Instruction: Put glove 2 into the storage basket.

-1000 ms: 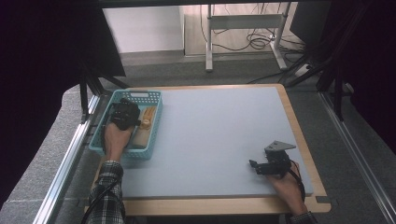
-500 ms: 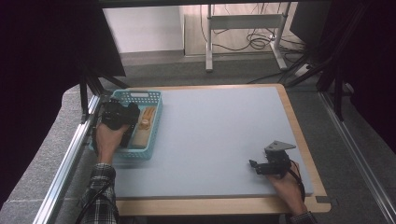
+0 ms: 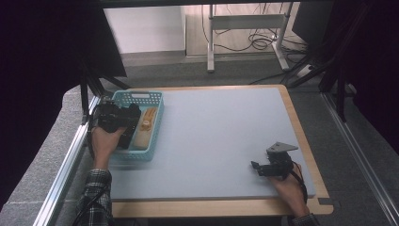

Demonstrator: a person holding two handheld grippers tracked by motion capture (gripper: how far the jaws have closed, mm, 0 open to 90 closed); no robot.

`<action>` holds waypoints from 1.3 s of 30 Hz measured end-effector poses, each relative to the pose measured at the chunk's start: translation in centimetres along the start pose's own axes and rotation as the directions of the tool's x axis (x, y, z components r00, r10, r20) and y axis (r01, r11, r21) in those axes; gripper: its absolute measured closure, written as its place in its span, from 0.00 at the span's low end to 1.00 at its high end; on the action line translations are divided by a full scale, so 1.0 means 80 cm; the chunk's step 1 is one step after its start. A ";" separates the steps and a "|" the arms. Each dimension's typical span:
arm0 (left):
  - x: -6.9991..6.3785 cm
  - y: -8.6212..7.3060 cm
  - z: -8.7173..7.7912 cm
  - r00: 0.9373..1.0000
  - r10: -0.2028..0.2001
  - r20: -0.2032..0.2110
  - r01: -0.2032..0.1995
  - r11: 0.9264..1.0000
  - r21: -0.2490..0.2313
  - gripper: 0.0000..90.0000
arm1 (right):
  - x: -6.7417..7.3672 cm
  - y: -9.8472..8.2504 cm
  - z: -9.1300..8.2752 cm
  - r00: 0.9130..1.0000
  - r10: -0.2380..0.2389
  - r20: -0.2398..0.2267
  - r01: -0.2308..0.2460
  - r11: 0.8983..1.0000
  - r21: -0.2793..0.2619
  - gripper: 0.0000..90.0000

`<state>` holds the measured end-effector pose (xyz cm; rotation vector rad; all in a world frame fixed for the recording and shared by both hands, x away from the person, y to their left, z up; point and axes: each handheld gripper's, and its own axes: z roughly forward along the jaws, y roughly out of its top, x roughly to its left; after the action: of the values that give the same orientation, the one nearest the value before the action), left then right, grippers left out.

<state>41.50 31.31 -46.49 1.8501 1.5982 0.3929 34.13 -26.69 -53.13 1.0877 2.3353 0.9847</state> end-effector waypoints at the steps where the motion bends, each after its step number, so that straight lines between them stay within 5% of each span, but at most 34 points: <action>1: 0.000 0.000 -0.002 1.000 0.007 0.004 -0.007 1.000 0.000 0.10 | 0.000 0.000 0.000 1.000 0.000 0.000 0.000 1.000 0.000 0.18; 12: -0.014 -0.005 -0.014 0.998 0.042 0.038 -0.041 0.999 -0.025 0.05 | 0.000 0.000 0.000 1.000 0.000 0.000 0.000 1.000 0.000 0.18; 25: -0.050 -0.005 -0.025 0.988 0.120 0.093 -0.112 0.990 -0.080 0.03 | 0.000 0.000 0.000 1.000 -0.001 0.000 0.001 1.000 0.000 0.18; 39: -0.111 -0.005 -0.022 0.962 0.228 0.150 -0.213 0.971 -0.106 0.02 | 0.000 0.000 0.000 1.000 -0.001 0.001 0.001 1.000 0.000 0.18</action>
<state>38.22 23.29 -43.75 1.9455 1.2518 0.3935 34.13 -26.69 -53.14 1.0871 2.3350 0.9839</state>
